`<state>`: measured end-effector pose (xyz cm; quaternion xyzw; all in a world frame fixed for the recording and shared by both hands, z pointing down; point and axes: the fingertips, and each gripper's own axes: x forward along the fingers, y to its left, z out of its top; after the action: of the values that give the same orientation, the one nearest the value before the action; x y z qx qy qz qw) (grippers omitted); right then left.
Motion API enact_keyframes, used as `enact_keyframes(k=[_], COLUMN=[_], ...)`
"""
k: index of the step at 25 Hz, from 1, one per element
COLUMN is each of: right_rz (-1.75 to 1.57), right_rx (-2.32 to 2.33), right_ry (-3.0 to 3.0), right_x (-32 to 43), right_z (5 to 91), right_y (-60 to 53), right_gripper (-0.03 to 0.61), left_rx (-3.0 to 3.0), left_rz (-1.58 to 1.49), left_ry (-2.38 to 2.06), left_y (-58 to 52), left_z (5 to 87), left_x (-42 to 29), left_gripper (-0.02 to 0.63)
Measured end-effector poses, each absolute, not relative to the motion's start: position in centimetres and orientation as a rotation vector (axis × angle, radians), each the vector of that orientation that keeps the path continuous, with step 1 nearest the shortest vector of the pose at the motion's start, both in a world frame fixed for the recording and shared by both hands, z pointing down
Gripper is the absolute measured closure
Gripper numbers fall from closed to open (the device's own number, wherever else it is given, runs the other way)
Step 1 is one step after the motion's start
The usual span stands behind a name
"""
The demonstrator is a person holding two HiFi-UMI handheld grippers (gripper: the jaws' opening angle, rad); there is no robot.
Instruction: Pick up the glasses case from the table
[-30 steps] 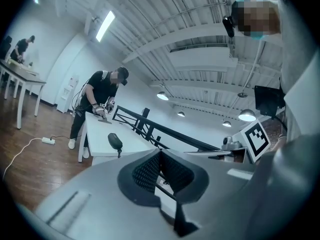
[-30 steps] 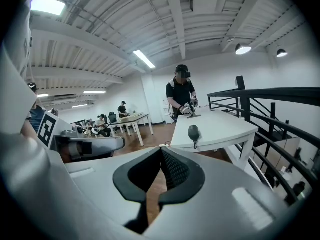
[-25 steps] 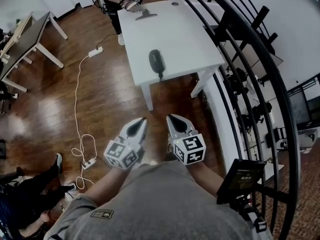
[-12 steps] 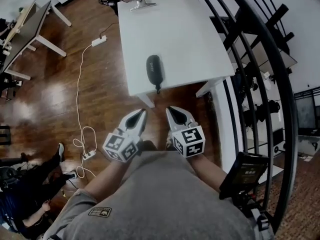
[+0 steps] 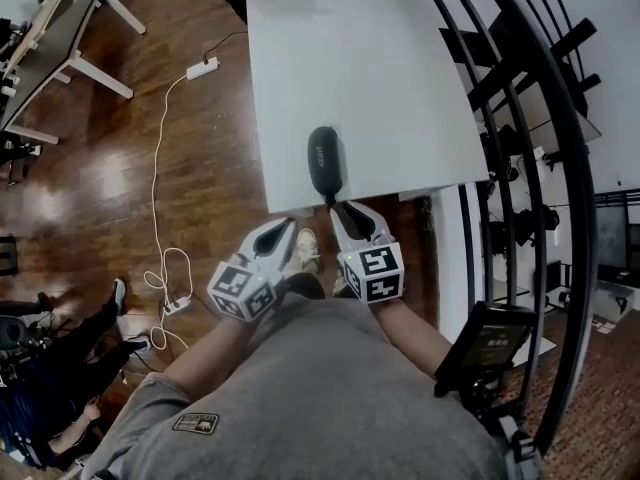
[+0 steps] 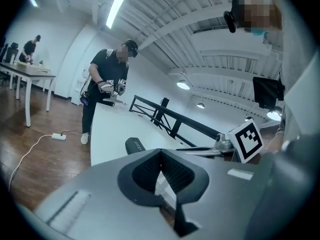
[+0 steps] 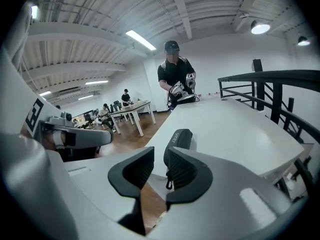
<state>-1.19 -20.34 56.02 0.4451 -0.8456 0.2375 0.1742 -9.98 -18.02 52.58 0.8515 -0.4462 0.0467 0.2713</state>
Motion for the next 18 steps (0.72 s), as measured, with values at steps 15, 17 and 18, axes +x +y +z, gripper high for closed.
enact_keyframes(k=[15,17,18], right_rz=[0.668,0.680,0.682], right_rx=[1.247,1.243,1.245], right_ry=[-2.147,-2.119,-2.107], right_x=[-3.1,-3.1,-3.1], right_z=[66.6,67.7,68.1], right_y=[-27.7,-27.9,-28.0], right_gripper=[0.190,0.184,0.181], left_rx=[2.228,2.221,2.219], left_rz=[0.226,0.241,0.246], left_ry=[-1.113,-1.100,-1.097], left_y=[-24.0,-24.3,-24.4], left_z=[58.4,58.8,59.0], left_x=[-13.1,-13.2,-13.4], left_gripper=[0.612,0.612,0.612])
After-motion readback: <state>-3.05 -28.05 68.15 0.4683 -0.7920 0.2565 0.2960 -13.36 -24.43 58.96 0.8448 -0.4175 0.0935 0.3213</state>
